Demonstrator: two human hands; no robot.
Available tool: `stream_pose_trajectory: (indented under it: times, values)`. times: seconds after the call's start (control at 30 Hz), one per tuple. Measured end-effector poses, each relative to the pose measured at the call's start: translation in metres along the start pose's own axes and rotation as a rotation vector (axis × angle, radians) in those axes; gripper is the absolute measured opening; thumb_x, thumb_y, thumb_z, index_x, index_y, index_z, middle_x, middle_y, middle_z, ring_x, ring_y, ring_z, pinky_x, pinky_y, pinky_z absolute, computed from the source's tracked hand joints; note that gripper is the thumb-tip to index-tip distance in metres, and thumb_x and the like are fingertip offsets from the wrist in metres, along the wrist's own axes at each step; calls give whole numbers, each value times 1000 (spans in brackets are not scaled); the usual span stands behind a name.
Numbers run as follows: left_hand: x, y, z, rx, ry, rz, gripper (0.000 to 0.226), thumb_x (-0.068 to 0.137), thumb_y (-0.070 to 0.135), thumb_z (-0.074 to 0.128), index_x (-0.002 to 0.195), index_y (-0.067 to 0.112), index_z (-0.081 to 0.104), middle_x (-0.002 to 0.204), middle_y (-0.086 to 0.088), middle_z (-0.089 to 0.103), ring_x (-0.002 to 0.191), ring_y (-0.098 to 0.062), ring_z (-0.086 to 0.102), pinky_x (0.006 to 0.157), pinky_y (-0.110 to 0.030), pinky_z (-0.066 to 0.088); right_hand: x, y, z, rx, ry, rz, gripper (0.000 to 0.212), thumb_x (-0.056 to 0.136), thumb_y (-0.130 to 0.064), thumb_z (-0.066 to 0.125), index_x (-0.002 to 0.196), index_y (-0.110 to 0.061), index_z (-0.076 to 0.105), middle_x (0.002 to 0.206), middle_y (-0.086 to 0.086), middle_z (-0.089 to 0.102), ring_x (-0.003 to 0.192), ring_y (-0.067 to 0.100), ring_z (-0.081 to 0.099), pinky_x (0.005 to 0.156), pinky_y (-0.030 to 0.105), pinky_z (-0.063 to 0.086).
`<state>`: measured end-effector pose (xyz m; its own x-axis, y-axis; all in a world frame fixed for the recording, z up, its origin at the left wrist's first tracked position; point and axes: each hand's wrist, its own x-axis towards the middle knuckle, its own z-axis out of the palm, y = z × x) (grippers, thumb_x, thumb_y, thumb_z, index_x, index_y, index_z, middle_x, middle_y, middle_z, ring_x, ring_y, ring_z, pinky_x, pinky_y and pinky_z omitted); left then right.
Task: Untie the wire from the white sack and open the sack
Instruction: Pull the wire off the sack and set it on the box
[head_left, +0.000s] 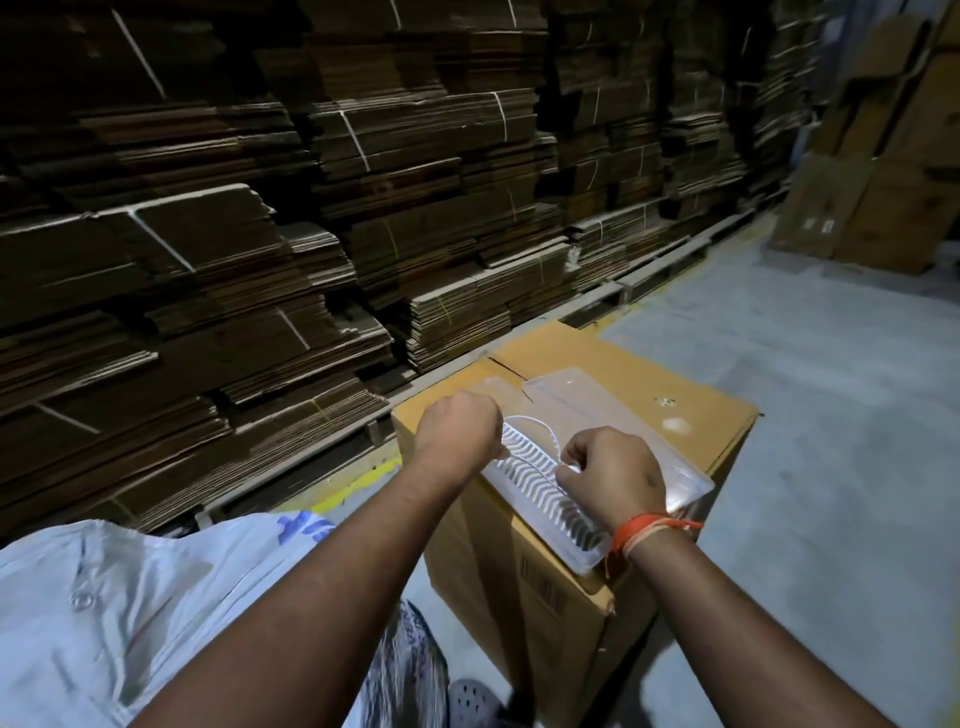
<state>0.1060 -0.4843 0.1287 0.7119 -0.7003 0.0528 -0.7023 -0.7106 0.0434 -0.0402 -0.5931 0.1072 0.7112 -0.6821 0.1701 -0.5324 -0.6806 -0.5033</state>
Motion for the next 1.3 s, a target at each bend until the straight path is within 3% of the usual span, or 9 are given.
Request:
stream_pose_trajectory:
  times: [0.1,0.37,0.53,0.7,0.8,1.0,1.17,1.23,1.3]
  values:
    - [5,5,2,61,-39,19,33,86,46,78,107,20,77,101,-5,75,93,-28,69,72,-35,47,0,-5,6,-108,27,-56,13,85,-28,73,92,-19,80,79,1,73,82,23,64,71,32,59]
    - [12,16,4,29,-83,28,35,83,47,80,106,21,79,99,-4,75,92,-26,68,80,-38,56,1,-6,2,-397,-26,-139,18,93,-27,71,102,-12,75,95,11,74,102,28,62,80,33,54]
    - [13,19,3,-49,-46,60,31,85,51,77,97,23,81,91,-1,77,85,-23,69,69,-30,52,-3,5,-4,-272,-32,-190,24,93,-38,69,105,-18,75,104,4,70,112,24,54,87,34,50]
    - [17,28,-3,-90,67,109,34,91,53,69,93,22,81,85,2,77,81,-19,70,65,-28,53,-1,32,-19,7,199,-19,18,93,-33,68,105,-24,78,110,-2,69,111,19,54,82,26,36]
    - [25,36,-5,-138,124,105,32,94,50,67,101,22,79,92,1,78,86,-20,70,67,-30,53,6,55,-25,55,243,94,13,90,-31,70,98,-25,79,107,2,70,112,26,59,83,28,38]
    - [57,57,-3,-141,146,172,34,95,46,66,119,24,74,115,2,76,108,-22,68,80,-32,50,4,84,-26,163,180,266,3,84,-27,77,86,-30,75,114,9,66,114,31,60,90,32,49]
    - [93,80,-11,-76,101,208,30,96,44,66,118,27,76,125,-2,73,115,-26,66,86,-33,51,6,101,-21,287,140,401,19,75,-25,78,66,-35,65,114,11,65,97,29,65,80,30,53]
    - [106,87,-11,-26,51,196,27,96,41,66,117,27,76,125,-5,70,115,-27,64,82,-32,47,7,106,-23,326,125,471,17,75,-23,77,68,-34,66,113,8,54,90,27,62,84,34,54]
    - [121,91,-8,5,-29,185,27,96,40,66,117,28,77,124,-7,69,112,-27,63,85,-33,53,7,114,-22,340,80,506,15,79,-20,79,81,-31,70,115,3,39,87,27,58,84,27,50]
